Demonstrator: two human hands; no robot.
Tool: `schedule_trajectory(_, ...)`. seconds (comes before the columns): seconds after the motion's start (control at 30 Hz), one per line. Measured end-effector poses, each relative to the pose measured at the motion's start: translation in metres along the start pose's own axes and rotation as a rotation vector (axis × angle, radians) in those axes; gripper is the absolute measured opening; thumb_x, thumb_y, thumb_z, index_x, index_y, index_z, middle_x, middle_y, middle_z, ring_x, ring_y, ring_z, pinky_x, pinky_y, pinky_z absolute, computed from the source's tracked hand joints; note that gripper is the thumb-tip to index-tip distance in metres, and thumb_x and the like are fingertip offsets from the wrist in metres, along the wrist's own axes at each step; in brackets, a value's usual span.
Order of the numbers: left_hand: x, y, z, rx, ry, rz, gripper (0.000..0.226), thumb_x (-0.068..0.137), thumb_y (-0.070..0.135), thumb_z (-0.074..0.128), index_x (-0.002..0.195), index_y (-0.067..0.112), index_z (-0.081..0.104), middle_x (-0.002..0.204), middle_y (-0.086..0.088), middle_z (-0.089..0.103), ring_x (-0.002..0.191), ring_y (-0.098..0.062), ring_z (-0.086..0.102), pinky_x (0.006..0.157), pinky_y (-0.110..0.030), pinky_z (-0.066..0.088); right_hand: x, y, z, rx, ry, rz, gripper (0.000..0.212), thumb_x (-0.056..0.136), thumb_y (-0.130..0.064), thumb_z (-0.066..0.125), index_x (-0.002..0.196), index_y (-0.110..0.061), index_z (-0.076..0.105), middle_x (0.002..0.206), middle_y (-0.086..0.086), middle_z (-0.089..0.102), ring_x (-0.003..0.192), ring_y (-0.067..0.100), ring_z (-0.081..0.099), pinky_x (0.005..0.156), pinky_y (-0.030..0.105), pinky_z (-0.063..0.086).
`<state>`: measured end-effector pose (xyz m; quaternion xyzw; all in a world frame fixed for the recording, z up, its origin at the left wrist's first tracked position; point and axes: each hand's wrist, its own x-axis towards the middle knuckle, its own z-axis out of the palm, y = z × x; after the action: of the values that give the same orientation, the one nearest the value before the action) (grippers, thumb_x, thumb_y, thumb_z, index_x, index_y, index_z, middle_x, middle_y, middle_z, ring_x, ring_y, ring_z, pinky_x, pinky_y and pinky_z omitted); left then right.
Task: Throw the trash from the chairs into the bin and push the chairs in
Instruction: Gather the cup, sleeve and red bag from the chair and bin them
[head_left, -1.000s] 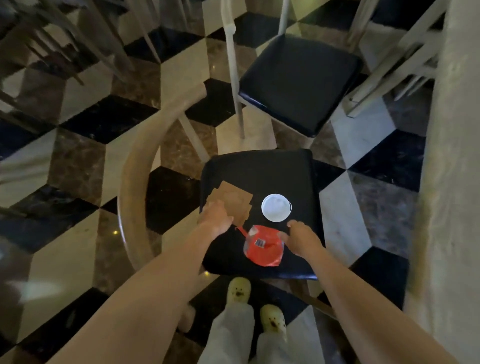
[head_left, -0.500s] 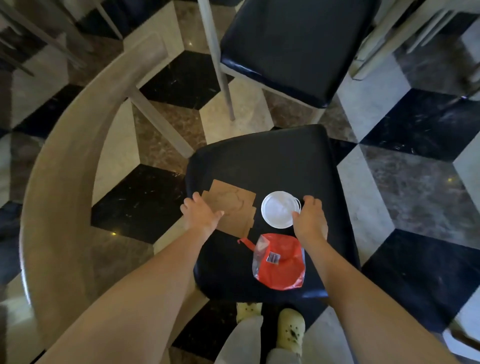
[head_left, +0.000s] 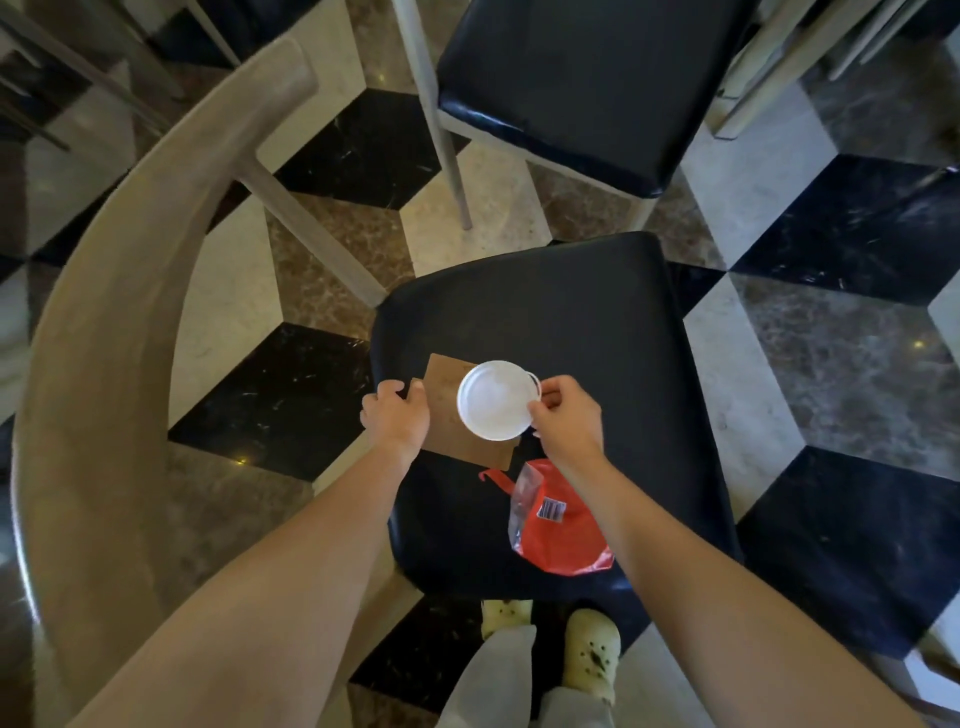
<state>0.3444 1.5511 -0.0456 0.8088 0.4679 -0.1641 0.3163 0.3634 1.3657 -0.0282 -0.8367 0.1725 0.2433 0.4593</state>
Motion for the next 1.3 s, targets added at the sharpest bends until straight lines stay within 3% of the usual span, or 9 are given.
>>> schedule_trajectory(0.2, 0.004, -0.007, 0.004, -0.094, -0.115, -0.003, 0.045, 0.095, 0.052, 0.041, 0.125, 0.020, 0.049, 0.119, -0.003, 0.057, 0.097, -0.015, 0.050, 0.080, -0.029, 0.040, 0.003, 0.000, 0.034, -0.246, -0.019, 0.010, 0.020, 0.092, -0.016, 0.058, 0.112, -0.012, 0.057, 0.112, 0.007, 0.063, 0.100, 0.022, 0.063, 0.075, 0.028, 0.049)
schedule_trajectory(0.4, -0.003, -0.008, 0.013, -0.073, -0.135, 0.095, 0.062, 0.081, 0.052, 0.065, 0.130, 0.020, 0.047, 0.128, -0.006, 0.051, 0.106, -0.018, 0.052, 0.083, -0.026, 0.043, 0.004, 0.002, 0.040, -0.413, 0.021, 0.017, 0.032, 0.095, -0.014, 0.054, 0.126, -0.009, 0.048, 0.120, 0.011, 0.061, 0.106, 0.027, 0.063, 0.086, 0.037, 0.055)
schedule_trajectory(0.53, -0.004, -0.012, 0.012, -0.155, -0.283, 0.079, 0.067, 0.077, 0.048, 0.072, 0.132, 0.021, 0.043, 0.126, 0.001, 0.051, 0.107, -0.014, 0.046, 0.086, -0.028, 0.041, 0.003, 0.003, 0.039, -0.398, 0.020, 0.005, 0.029, 0.095, -0.013, 0.053, 0.123, -0.008, 0.047, 0.120, 0.012, 0.061, 0.107, 0.028, 0.063, 0.086, 0.037, 0.054)
schedule_trajectory(0.67, -0.005, -0.013, 0.014, -0.179, -0.294, 0.069, 0.042, 0.079, 0.035, 0.073, 0.111, 0.022, 0.049, 0.106, 0.005, 0.052, 0.106, -0.018, 0.049, 0.081, -0.029, 0.040, 0.000, 0.003, 0.032, -0.322, -0.037, -0.050, 0.026, 0.094, -0.019, 0.056, 0.116, -0.010, 0.047, 0.114, 0.009, 0.062, 0.101, 0.025, 0.063, 0.082, 0.037, 0.055)
schedule_trajectory(0.8, -0.009, -0.011, 0.015, -0.226, -0.280, 0.034, 0.037, 0.081, 0.030, 0.072, 0.110, 0.018, 0.052, 0.106, 0.001, 0.054, 0.099, -0.015, 0.048, 0.076, -0.027, 0.039, -0.003, 0.014, 0.003, -0.256, -0.082, -0.149, 0.028, 0.093, -0.037, 0.053, 0.109, -0.014, 0.052, 0.107, 0.005, 0.061, 0.098, 0.022, 0.059, 0.082, 0.038, 0.050)
schedule_trajectory(0.97, -0.013, -0.009, 0.015, -0.253, -0.270, -0.003, 0.035, 0.082, 0.028, 0.072, 0.110, 0.016, 0.054, 0.107, -0.002, 0.056, 0.102, -0.017, 0.051, 0.080, -0.029, 0.041, -0.016, 0.055, -0.046, -0.637, -0.194, -0.353, 0.041, 0.089, -0.053, 0.053, 0.109, -0.018, 0.058, 0.105, -0.001, 0.062, 0.101, 0.020, 0.053, 0.084, 0.035, 0.043)
schedule_trajectory(1.07, -0.015, -0.007, 0.015, -0.265, -0.254, -0.024, 0.040, 0.081, 0.026, 0.072, 0.115, 0.015, 0.054, 0.109, -0.003, 0.056, 0.102, -0.018, 0.051, 0.082, -0.030, 0.042, -0.022, 0.075, -0.048, -0.834, -0.328, -0.378, 0.037, 0.088, -0.036, 0.058, 0.120, -0.019, 0.051, 0.115, 0.001, 0.058, 0.108, 0.023, 0.048, 0.088, 0.037, 0.039)
schedule_trajectory(1.17, -0.018, -0.002, 0.012, -0.275, -0.249, -0.021, 0.039, 0.081, 0.025, 0.073, 0.114, 0.016, 0.054, 0.108, -0.002, 0.056, 0.096, -0.016, 0.050, 0.079, -0.029, 0.041, -0.026, 0.078, -0.044, -0.735, -0.253, -0.281, 0.031, 0.090, -0.019, 0.054, 0.121, -0.019, 0.050, 0.116, 0.004, 0.060, 0.109, 0.025, 0.050, 0.088, 0.037, 0.039)
schedule_trajectory(1.3, -0.021, 0.006, 0.005, -0.271, -0.247, -0.013, 0.033, 0.082, 0.024, 0.072, 0.109, 0.018, 0.054, 0.108, -0.002, 0.055, 0.097, -0.016, 0.049, 0.080, -0.030, 0.039, -0.037, 0.073, -0.042, -0.578, -0.248, -0.187, 0.040, 0.090, -0.045, 0.055, 0.119, -0.019, 0.051, 0.115, 0.000, 0.056, 0.108, 0.019, 0.049, 0.092, 0.038, 0.045)
